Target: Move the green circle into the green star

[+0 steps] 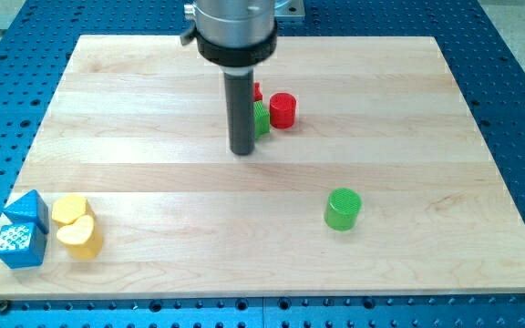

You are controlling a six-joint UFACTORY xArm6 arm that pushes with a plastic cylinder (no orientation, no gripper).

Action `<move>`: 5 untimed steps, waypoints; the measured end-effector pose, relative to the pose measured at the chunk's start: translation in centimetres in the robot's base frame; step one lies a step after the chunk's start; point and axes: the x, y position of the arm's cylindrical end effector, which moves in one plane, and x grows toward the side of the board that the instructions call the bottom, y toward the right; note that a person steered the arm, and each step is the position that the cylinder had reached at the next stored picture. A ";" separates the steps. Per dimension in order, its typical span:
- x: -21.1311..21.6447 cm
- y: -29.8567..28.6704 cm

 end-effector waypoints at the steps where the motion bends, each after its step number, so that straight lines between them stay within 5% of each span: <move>1: 0.3 12.7; 2: 5.9 18.8; 3: 11.8 12.9; 5: 1.9 1.7</move>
